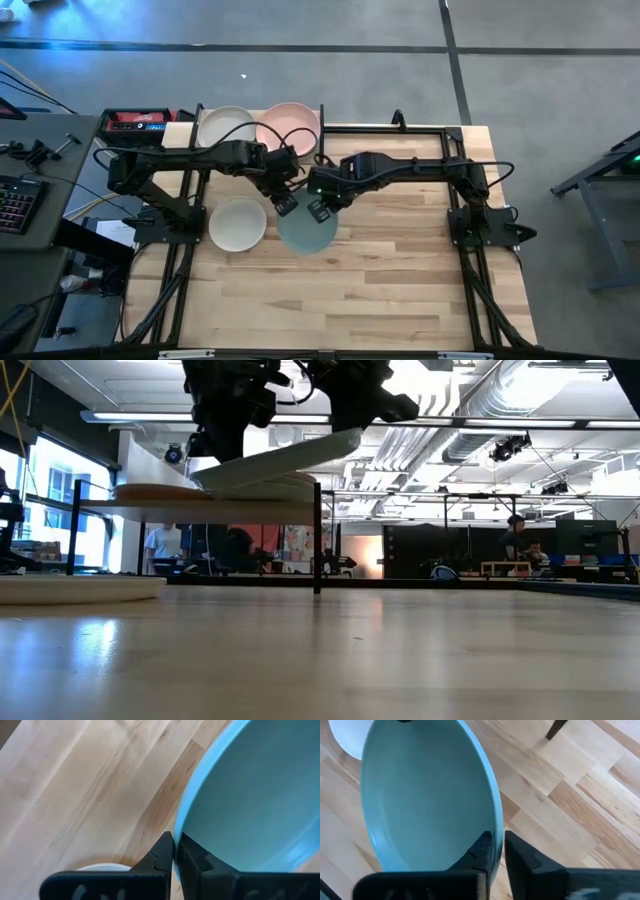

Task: Place and stack plates onto a shelf
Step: Stack the blue plate on top of the gray plate on the shelf

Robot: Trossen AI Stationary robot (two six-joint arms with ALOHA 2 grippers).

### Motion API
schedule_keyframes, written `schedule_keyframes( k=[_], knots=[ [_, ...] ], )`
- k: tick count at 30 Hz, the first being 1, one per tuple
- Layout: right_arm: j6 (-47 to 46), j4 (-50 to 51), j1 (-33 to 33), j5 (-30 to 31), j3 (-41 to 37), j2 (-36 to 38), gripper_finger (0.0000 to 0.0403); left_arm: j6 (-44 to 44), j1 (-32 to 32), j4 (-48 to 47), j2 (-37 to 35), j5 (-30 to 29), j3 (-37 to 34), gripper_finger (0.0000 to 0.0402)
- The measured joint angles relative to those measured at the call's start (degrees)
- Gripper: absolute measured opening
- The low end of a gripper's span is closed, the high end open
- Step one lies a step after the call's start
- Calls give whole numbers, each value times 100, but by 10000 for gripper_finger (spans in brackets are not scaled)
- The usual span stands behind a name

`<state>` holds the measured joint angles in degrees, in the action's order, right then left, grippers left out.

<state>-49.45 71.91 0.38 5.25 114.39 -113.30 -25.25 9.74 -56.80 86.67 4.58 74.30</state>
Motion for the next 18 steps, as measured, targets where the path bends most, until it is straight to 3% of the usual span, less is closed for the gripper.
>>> schedule_keyframes(
  k=[11, 18],
  knots=[
    [54, 82, -81, -166, 83, 4, 159, 244, 112, -384, -1, -76, 0, 1],
    [386, 545, -344, -176, 618, 26, 189, 259, 427, -898, -130, -101, 0, 1]
  ],
)
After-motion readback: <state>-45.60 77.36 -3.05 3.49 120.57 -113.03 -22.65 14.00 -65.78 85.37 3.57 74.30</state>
